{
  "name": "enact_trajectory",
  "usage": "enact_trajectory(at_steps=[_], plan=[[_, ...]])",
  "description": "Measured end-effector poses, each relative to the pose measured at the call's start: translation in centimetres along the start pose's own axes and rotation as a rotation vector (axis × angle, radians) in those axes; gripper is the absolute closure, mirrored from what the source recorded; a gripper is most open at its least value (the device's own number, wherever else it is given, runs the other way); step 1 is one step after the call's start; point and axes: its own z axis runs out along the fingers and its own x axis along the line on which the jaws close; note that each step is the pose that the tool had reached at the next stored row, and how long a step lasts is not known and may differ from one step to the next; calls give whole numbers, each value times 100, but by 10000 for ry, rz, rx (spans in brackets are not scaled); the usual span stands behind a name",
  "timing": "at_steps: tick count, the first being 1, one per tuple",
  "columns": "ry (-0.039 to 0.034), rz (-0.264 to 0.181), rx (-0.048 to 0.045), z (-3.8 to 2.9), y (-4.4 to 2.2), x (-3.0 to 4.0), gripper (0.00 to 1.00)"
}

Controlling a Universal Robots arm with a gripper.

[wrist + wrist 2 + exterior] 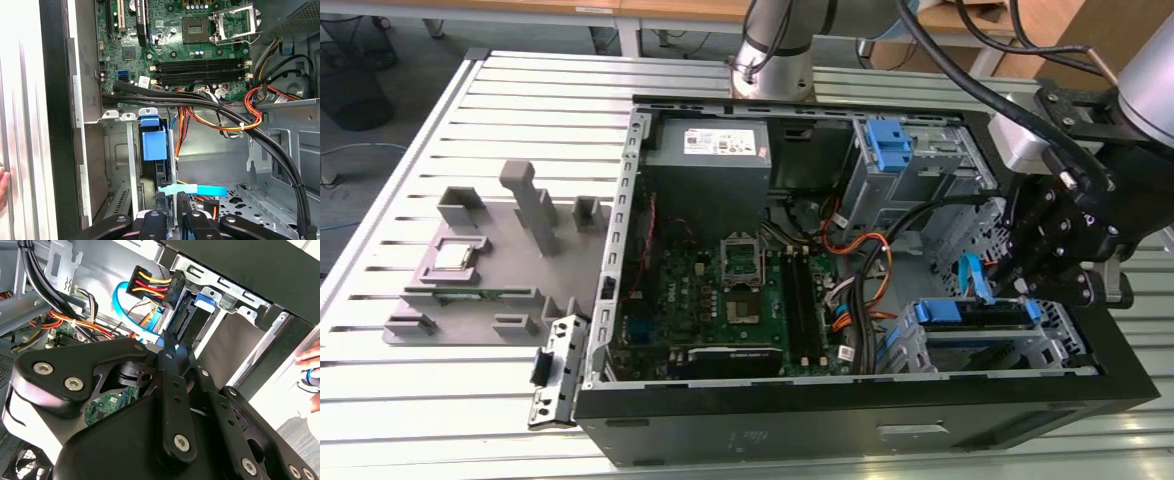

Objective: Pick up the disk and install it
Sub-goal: 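Insert the first disk wire, then insert the second disk wire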

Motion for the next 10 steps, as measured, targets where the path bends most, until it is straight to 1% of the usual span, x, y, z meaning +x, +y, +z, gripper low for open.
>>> enact_trajectory(at_steps=[10], plan=[[2, 0, -24, -10, -1, 0, 76]])
